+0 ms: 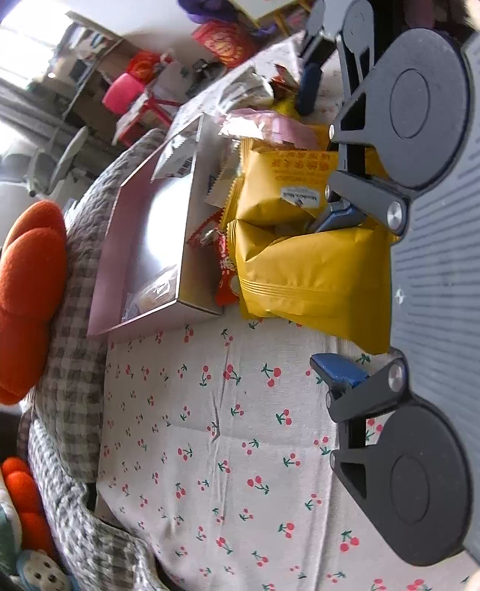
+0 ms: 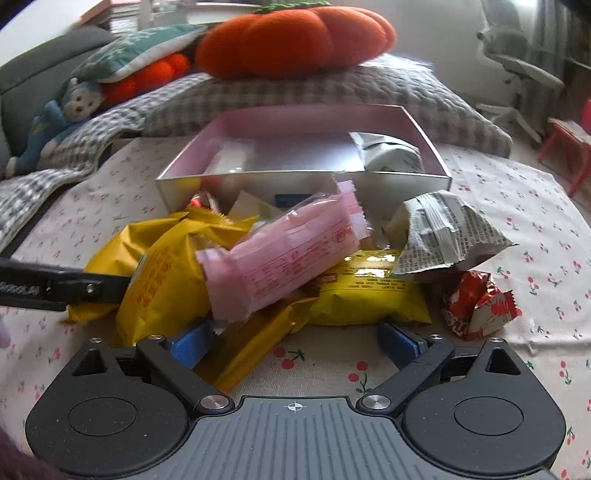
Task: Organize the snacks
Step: 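Grasp a yellow pastry packet with the left tool while the right tool grasps a gold bar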
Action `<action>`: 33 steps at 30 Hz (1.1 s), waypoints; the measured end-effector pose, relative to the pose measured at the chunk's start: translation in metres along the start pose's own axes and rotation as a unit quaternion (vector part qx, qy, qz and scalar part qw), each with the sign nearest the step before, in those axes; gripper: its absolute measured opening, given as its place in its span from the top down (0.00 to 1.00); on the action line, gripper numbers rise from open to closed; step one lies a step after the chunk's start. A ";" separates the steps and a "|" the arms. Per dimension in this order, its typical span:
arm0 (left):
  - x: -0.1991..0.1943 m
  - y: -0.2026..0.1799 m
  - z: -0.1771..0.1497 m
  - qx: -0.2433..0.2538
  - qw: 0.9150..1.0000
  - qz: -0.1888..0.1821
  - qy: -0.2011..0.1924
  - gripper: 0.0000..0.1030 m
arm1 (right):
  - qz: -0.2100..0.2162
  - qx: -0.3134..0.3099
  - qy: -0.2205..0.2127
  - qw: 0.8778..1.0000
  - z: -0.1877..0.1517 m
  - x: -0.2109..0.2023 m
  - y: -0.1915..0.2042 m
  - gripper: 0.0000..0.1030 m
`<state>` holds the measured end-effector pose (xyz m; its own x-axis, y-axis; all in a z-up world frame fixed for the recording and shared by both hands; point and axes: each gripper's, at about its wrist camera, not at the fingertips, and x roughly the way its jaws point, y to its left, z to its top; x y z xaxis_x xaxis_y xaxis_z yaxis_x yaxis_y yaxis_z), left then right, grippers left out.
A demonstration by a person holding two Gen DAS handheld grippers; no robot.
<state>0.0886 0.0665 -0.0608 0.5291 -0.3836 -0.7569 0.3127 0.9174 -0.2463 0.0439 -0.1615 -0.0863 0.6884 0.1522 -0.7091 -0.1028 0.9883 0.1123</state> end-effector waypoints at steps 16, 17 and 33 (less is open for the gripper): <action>-0.009 0.007 -0.013 0.075 0.997 0.019 -0.007 0.25 | 0.009 -0.020 0.020 1.000 -0.013 -0.026 -0.037 0.05; -0.008 0.006 -0.012 0.076 0.997 0.020 -0.008 0.25 | 0.012 -0.022 0.018 1.000 -0.014 -0.027 -0.036 0.05; 0.009 -0.009 0.001 0.094 0.995 0.032 -0.001 0.39 | 0.034 -0.064 0.005 0.997 -0.015 -0.025 -0.015 0.43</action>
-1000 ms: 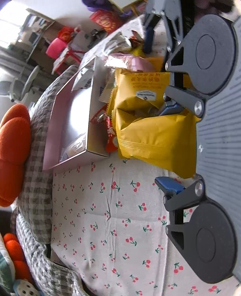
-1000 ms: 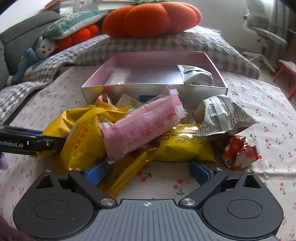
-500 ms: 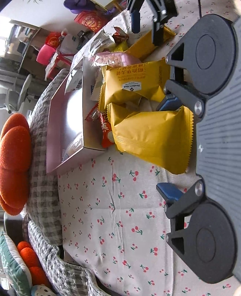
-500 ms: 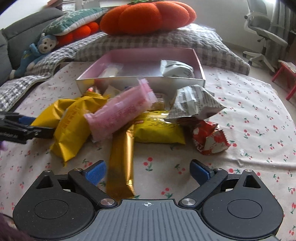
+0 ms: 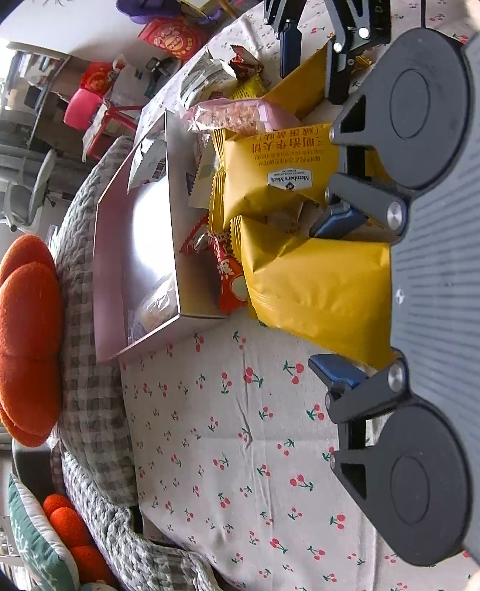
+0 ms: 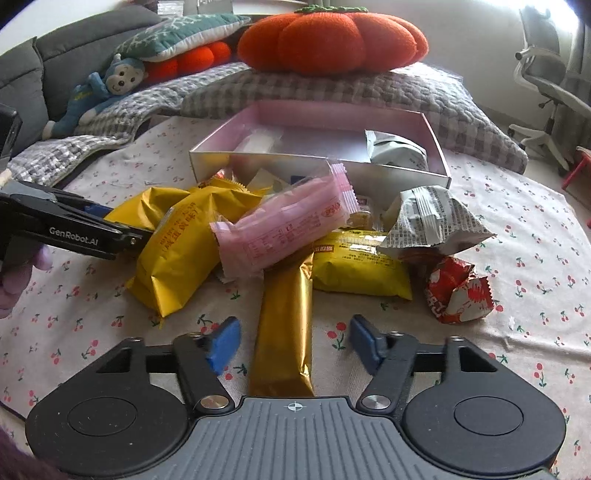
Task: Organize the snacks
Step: 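Grasp a yellow pastry packet with the left tool while the right tool grasps a gold bar, then carry the yellow packet and gold bar into the box and release both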
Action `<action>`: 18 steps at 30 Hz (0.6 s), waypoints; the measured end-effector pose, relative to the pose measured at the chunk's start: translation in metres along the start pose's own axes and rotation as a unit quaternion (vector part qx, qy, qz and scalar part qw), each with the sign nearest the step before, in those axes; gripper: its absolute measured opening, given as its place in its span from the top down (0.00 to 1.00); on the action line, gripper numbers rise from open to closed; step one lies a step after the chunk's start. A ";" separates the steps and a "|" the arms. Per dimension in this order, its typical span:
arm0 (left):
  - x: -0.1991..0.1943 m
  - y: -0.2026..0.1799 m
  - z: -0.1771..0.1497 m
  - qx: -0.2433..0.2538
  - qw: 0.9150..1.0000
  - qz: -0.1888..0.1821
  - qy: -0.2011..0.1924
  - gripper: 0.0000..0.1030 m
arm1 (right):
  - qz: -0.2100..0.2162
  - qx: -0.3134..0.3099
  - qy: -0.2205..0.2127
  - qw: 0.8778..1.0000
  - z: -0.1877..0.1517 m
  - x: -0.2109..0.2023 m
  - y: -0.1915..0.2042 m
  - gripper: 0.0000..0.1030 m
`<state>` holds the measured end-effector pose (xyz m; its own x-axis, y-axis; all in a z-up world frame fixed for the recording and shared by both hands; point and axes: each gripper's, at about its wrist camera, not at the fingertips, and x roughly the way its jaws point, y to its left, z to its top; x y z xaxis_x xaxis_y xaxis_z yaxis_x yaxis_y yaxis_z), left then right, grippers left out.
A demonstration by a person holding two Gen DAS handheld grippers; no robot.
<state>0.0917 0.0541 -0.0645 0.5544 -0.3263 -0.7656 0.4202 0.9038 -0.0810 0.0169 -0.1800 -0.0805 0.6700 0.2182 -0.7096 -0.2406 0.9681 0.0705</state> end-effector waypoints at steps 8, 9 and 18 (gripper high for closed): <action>-0.003 -0.003 0.000 -0.001 1.000 0.005 0.005 0.53 | 0.008 0.007 -0.003 1.000 0.001 -0.003 -0.006 0.71; -0.003 -0.003 0.002 -0.003 1.000 0.007 0.006 0.54 | 0.009 0.006 -0.004 1.000 0.001 -0.003 -0.006 0.72; -0.013 0.005 0.002 -0.063 0.997 0.012 0.032 0.59 | 0.034 0.005 -0.001 0.999 0.003 -0.012 -0.002 0.92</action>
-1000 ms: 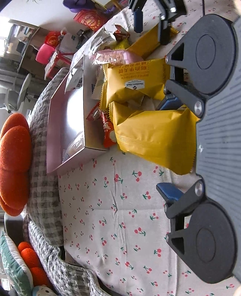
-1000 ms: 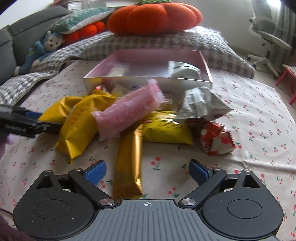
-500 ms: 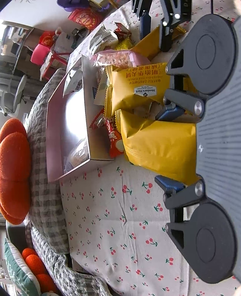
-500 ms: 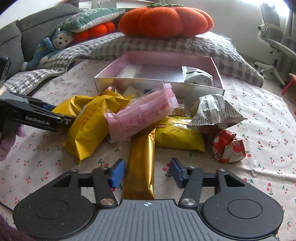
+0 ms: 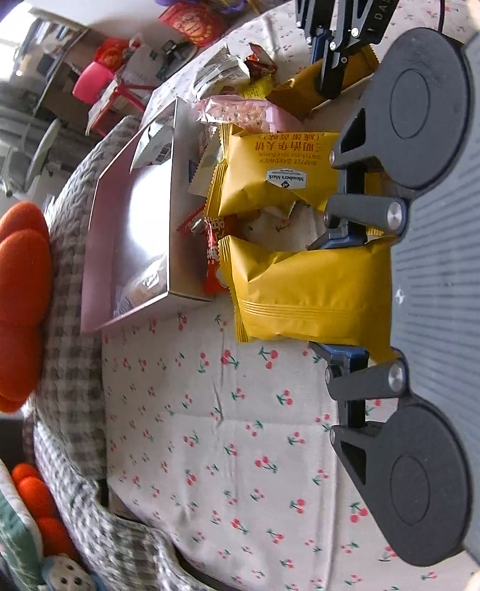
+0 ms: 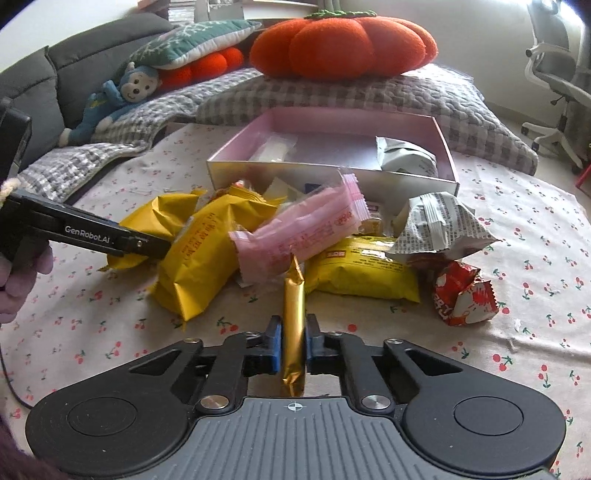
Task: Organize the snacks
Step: 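Carry the yellow packet and gold bar into the box and release both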
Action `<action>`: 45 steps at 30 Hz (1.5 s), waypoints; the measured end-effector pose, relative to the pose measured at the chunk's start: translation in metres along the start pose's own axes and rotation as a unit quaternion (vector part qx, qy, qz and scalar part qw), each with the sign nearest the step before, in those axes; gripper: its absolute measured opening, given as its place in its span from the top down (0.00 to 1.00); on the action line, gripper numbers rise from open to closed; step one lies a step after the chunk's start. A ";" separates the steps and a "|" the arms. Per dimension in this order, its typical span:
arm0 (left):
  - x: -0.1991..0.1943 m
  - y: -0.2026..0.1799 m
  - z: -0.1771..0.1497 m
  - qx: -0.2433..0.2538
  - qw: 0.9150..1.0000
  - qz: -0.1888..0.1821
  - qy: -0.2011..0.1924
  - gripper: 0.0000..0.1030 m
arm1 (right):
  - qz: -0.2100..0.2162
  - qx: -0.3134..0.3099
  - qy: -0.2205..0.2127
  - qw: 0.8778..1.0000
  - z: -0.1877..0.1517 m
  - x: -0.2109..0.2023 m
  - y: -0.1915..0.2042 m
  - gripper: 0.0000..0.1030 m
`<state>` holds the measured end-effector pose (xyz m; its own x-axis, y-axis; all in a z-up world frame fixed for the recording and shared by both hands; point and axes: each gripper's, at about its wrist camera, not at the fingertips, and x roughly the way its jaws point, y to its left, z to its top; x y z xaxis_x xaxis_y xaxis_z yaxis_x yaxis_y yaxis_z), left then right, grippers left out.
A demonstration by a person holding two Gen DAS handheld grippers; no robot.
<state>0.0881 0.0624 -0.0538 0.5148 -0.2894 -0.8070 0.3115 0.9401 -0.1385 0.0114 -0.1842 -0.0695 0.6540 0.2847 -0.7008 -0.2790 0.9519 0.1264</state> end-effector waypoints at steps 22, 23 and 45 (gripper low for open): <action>-0.033 0.002 0.023 -0.068 0.997 -0.028 -0.035 0.60 | 0.048 0.104 -0.016 0.993 0.028 -0.030 -0.021 0.92; -0.034 0.001 0.026 -0.071 0.996 -0.029 -0.038 0.60 | 0.045 0.107 -0.018 0.993 0.031 -0.030 -0.022 0.92; 0.013 -0.030 0.096 -0.088 0.993 -0.025 -0.079 0.60 | -0.030 0.178 -0.074 0.981 0.125 0.010 -0.105 0.92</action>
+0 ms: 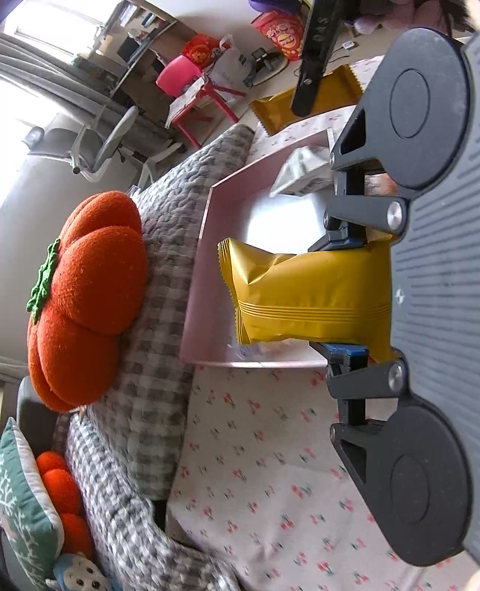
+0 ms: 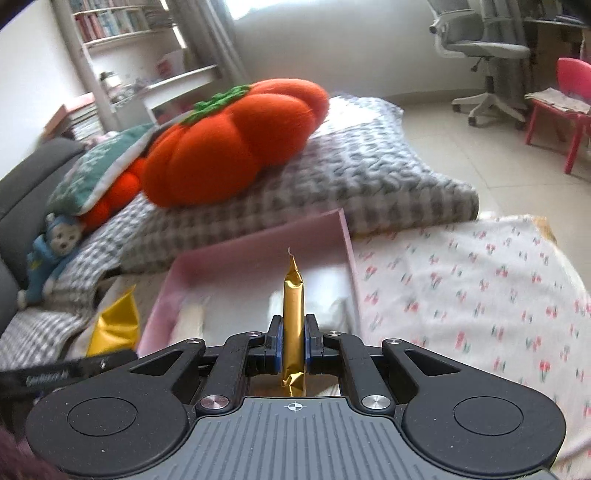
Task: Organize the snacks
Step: 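Carry the yellow packet and gold bar into the box and release both, then withdraw both tools from the box toward the remaining snacks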
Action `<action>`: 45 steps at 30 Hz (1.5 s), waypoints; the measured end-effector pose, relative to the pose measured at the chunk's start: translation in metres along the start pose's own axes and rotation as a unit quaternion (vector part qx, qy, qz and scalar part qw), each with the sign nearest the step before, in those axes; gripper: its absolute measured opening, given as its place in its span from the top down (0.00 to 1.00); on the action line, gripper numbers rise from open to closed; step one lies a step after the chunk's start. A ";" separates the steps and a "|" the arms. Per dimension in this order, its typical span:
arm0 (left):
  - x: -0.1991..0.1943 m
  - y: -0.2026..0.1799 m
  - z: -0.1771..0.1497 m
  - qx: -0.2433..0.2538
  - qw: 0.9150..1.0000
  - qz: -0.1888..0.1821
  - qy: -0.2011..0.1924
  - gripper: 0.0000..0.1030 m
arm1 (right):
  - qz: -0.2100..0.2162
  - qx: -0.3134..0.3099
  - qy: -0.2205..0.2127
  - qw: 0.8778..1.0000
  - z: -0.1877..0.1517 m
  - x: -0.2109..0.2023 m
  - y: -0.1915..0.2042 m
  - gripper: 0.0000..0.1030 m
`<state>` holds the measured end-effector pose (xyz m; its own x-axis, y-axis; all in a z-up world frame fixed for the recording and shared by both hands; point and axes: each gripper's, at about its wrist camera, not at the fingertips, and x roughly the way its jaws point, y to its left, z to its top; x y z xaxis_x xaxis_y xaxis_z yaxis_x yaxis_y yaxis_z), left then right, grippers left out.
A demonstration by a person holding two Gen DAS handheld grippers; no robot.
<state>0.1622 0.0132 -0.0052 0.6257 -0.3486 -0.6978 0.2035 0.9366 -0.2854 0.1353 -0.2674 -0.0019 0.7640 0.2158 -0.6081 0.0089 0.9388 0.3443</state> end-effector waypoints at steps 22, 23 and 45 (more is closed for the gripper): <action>0.080 -0.023 0.020 -0.028 0.999 -0.007 0.042 0.60 | -0.038 -0.060 0.035 0.997 0.040 0.094 0.009 0.91; 0.082 -0.022 0.020 -0.033 0.998 -0.012 0.045 0.60 | -0.040 -0.063 0.035 0.997 0.040 0.095 0.010 0.91; 0.055 -0.041 0.019 0.033 0.999 0.001 0.025 0.26 | -0.040 -0.040 0.019 0.998 0.048 0.061 0.005 0.38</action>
<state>0.2034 -0.0435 -0.0195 0.5878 -0.3475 -0.7306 0.2539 0.9367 -0.2412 0.2127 -0.2628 -0.0033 0.7383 0.1479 -0.6581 0.0166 0.9714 0.2368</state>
